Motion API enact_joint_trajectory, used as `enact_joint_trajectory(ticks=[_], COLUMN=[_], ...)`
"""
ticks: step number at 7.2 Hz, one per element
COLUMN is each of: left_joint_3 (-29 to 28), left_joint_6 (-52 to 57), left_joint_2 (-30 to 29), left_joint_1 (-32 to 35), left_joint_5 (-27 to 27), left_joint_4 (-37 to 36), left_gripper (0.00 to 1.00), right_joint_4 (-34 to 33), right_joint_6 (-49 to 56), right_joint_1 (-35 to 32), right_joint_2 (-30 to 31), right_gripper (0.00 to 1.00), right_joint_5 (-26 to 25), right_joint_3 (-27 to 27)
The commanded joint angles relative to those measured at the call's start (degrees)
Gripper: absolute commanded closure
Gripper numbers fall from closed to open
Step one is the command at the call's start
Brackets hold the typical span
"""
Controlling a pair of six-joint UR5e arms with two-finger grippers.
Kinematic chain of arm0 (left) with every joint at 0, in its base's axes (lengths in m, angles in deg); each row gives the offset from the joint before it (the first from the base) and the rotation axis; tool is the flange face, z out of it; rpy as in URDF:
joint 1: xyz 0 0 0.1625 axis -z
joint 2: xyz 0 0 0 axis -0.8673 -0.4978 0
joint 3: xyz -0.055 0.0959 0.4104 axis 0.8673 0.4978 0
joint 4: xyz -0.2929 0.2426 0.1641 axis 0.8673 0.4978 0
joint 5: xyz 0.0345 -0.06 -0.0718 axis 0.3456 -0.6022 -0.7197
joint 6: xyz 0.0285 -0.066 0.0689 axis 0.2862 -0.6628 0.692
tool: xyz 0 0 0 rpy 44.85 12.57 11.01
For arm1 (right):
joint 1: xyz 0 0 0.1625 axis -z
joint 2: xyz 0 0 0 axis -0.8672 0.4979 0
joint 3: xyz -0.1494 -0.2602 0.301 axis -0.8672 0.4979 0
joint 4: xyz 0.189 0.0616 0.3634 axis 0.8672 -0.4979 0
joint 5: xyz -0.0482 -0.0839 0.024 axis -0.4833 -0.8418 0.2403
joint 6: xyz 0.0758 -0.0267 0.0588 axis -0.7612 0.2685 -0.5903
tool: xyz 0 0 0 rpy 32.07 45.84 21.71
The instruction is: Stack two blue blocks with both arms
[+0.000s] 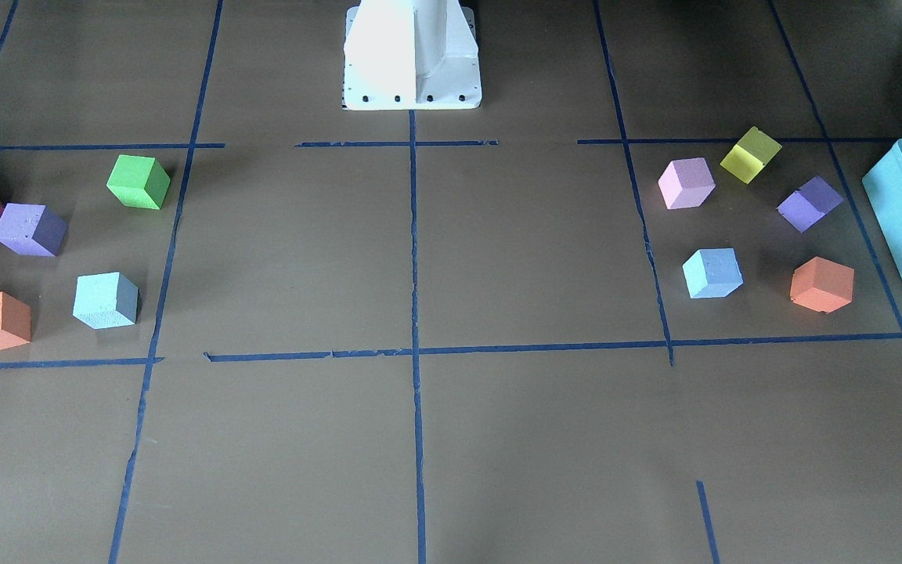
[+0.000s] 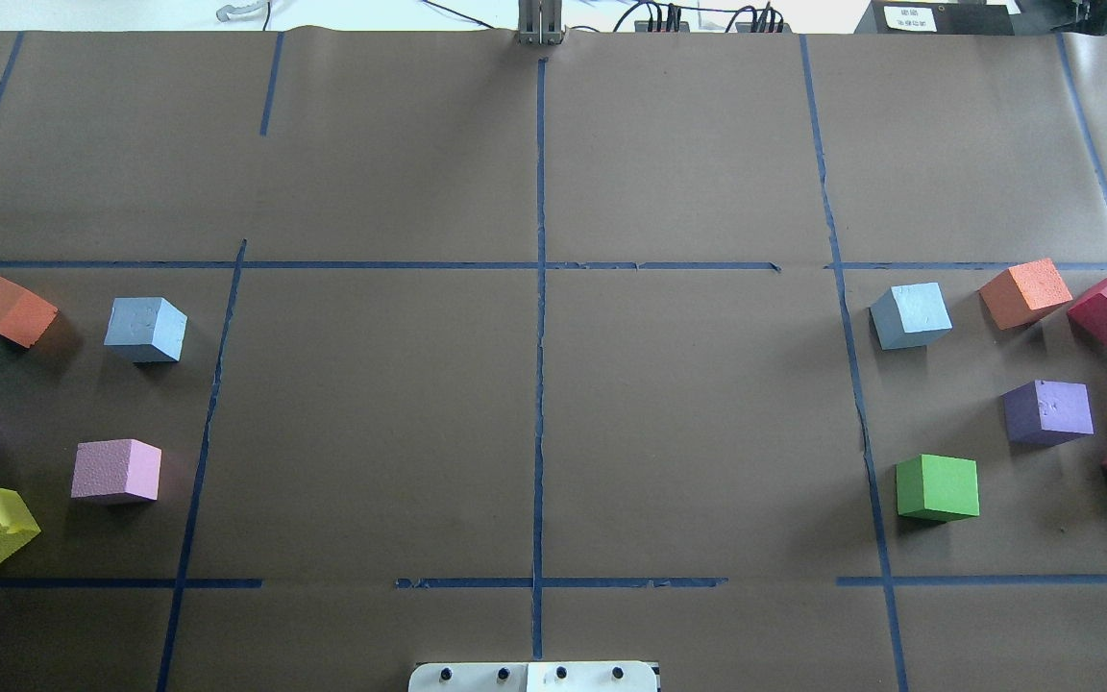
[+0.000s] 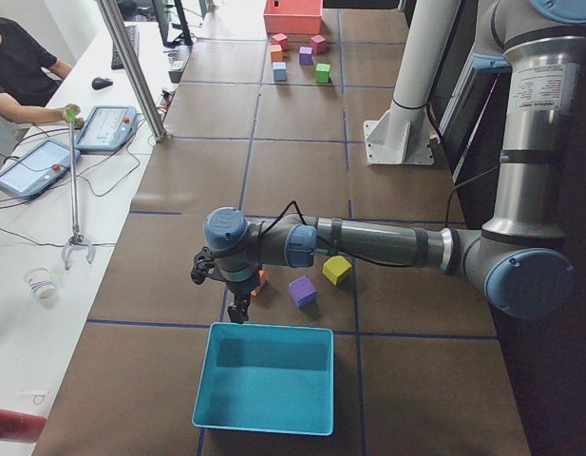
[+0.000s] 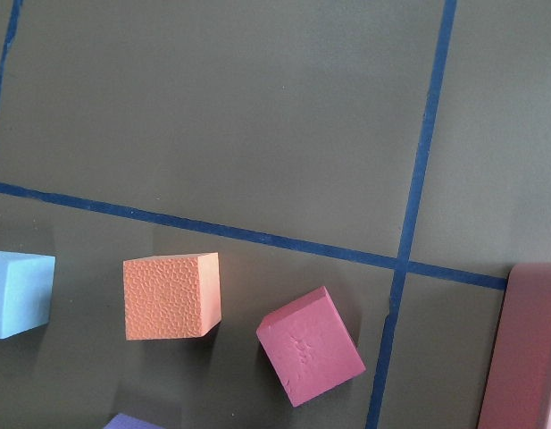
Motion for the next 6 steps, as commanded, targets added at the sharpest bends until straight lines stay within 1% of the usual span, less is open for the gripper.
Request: enact_joint_trajectory(ticks=[1, 3, 5, 6], left_joint_3=[1.06, 1.77, 2.12, 2.13], left_joint_6=[0.77, 0.86, 0.6, 0.68], left_joint_2=[-3.39, -3.23, -3.23, -3.14], left_joint_1=[0.34, 0.34, 0.08, -0.18], left_joint_5=[0.48, 0.84, 3.03, 3.21], left_joint_4=[-6.89, -6.85, -6.85, -6.59], left_gripper=[0.0, 0.0, 0.0, 0.0], right_joint_4=[-3.13, -2.89, -2.19, -0.71], right_joint_6=[0.5, 0.5, 0.68, 0.94], right_joint_1=[0.53, 0.71, 0.8, 0.8], right_joint_2=[0.24, -0.02, 1.2, 2.08], right_gripper=[0.0, 0.0, 0.0, 0.0], right_joint_5=[-1.47, -4.8, -4.2, -2.63], right_joint_3=[-2.52, -2.62, -2.89, -2.97])
